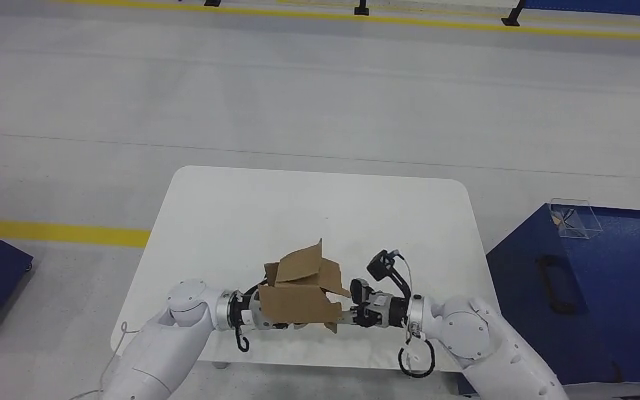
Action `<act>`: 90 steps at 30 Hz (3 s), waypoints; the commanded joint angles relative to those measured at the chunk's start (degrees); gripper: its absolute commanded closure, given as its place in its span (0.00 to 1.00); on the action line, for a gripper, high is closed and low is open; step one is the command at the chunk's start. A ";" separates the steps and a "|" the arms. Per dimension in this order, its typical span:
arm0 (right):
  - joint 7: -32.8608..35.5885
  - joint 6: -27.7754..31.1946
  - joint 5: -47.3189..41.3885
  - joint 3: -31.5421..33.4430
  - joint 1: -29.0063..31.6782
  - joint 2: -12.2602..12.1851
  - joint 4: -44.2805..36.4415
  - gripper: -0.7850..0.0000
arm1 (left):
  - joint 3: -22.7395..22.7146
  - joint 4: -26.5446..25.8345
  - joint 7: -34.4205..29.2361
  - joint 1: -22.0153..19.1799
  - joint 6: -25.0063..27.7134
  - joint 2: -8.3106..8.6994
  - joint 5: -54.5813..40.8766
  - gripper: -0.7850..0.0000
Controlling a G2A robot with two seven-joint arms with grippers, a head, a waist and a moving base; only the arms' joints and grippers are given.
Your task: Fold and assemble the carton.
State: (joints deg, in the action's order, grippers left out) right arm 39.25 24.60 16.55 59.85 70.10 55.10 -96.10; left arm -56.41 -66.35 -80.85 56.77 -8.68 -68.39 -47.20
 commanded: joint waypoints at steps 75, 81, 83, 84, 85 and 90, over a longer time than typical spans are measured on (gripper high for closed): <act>-8.59 1.52 -4.60 8.93 -0.42 1.05 0.28 0.00 | -1.10 -3.39 0.53 3.01 2.59 0.82 2.49 1.00; -7.93 2.60 -3.98 9.68 2.64 0.83 -4.71 0.00 | -0.07 -2.82 1.12 2.30 1.99 0.62 3.33 1.00; -7.16 1.72 -2.71 8.65 2.28 0.98 -5.06 0.00 | 0.11 -2.90 1.27 2.21 2.27 0.56 3.45 1.00; -6.88 1.09 -1.96 7.91 2.02 1.10 -4.99 0.00 | 0.18 -2.92 1.32 2.21 2.41 0.55 3.52 1.00; -6.75 0.45 -1.23 7.11 1.66 1.26 -4.90 0.00 | 0.23 -2.94 1.35 2.20 2.48 0.54 3.53 1.00; -7.00 -0.80 0.79 2.87 -0.42 2.21 -2.89 0.00 | 0.32 -2.92 1.39 2.19 2.84 0.52 3.50 1.00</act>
State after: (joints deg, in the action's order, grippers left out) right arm 32.47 23.77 17.29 63.44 70.10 57.13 -99.41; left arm -56.10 -69.28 -79.47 58.94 -5.92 -67.87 -43.67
